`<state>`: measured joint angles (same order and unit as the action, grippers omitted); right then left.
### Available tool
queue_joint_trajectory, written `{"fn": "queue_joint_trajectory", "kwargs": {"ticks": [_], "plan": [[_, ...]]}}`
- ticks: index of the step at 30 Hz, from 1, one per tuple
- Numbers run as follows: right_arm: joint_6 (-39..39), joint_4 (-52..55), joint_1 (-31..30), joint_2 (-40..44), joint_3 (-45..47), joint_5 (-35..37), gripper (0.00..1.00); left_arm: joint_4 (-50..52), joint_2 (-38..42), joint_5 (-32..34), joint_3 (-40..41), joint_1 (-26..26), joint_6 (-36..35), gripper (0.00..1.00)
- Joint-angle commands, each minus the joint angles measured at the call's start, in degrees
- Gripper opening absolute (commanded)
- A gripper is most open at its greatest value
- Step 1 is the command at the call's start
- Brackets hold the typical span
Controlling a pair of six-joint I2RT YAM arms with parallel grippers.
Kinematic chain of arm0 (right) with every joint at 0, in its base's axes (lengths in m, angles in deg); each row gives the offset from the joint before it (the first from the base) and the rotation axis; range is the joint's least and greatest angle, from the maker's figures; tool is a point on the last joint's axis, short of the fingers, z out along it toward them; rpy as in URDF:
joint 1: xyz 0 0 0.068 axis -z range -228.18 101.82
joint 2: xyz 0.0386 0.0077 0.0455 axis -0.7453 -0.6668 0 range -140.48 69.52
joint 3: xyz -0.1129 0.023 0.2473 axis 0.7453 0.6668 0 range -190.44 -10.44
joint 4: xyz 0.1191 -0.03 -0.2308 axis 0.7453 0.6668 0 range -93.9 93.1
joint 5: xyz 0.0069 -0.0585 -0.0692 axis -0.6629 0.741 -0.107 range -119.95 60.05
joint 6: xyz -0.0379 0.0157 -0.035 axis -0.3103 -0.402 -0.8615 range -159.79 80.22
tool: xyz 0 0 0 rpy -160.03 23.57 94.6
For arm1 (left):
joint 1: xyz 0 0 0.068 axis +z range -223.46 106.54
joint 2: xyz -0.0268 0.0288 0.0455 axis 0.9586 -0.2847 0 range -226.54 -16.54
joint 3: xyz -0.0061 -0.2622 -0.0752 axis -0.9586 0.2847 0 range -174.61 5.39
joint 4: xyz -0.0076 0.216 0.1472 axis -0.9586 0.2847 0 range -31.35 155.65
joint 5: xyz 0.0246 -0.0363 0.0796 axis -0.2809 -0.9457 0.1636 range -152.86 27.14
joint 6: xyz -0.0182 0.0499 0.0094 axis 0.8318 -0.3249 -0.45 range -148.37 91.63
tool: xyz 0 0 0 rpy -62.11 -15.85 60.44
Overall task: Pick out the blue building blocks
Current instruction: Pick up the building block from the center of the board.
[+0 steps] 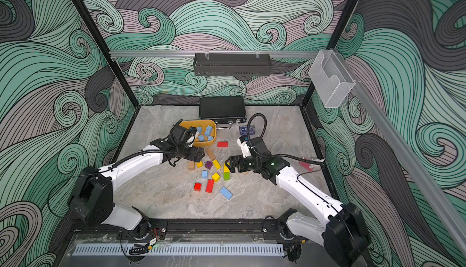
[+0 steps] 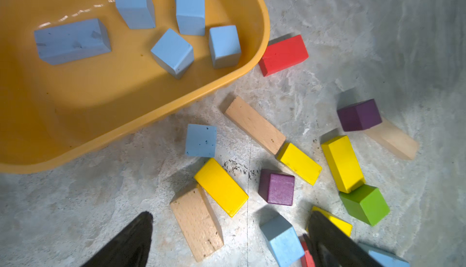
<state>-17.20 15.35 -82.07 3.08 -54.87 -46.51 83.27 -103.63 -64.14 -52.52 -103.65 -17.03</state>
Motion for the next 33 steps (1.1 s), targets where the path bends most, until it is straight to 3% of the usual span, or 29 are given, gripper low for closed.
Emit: {"fn": "queue_joint_trajectory", "kwargs": {"ticks": [1, 13, 33], "plan": [[-0.2, -1.9, -0.3, -1.3, -1.1, -0.1, 0.99, -1.2, -2.7, 1.3, -2.5, -0.4, -1.0, 0.94], [-2.5, -3.5, -0.2, -6.2, -1.9, 0.0, 0.99, 0.0, -13.6, 4.0, -9.9, -0.4, -1.4, 0.84], [-5.3, -3.0, 1.1, -10.6, -4.2, 0.9, 0.99, 4.5, -23.1, 7.0, -16.3, -0.2, -3.7, 0.68]]}}
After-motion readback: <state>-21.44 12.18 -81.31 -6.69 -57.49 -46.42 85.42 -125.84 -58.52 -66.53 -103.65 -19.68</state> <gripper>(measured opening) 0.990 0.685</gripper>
